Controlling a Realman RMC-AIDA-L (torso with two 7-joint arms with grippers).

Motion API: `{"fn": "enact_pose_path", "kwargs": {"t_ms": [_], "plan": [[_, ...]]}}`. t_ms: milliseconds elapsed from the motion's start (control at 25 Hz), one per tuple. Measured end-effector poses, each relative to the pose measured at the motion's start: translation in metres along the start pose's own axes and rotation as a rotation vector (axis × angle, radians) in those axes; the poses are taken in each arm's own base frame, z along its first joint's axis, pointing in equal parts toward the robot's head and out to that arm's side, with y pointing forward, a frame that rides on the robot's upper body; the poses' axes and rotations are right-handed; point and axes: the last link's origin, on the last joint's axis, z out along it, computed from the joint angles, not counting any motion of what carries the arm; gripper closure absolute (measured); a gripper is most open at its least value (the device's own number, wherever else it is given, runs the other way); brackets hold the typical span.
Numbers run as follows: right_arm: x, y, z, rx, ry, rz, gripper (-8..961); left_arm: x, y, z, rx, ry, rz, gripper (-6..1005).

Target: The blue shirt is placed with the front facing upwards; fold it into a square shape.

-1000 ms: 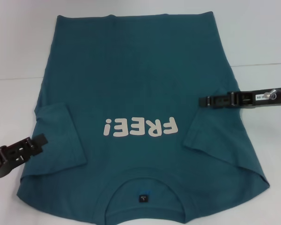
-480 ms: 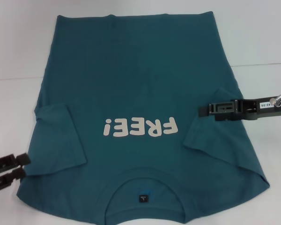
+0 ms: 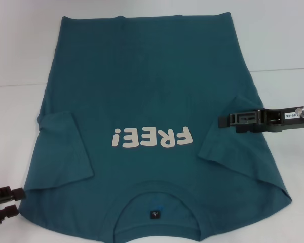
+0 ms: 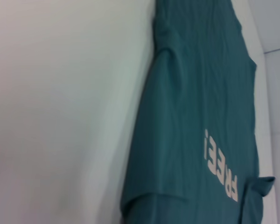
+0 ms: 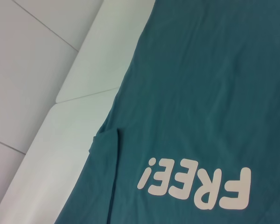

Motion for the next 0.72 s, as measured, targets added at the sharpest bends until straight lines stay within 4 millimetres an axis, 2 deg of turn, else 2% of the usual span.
{"fn": "enact_pose_path", "kwargs": {"t_ms": [280, 720], "plan": [[0.0, 0.0, 0.0, 0.001, -0.002, 0.0, 24, 0.002, -0.009, 0.003, 0.066, 0.007, -0.027, 451], [-0.002, -0.001, 0.0, 0.003, -0.017, 0.005, 24, -0.001, -0.017, 0.015, 0.077, 0.014, -0.064, 452]]}}
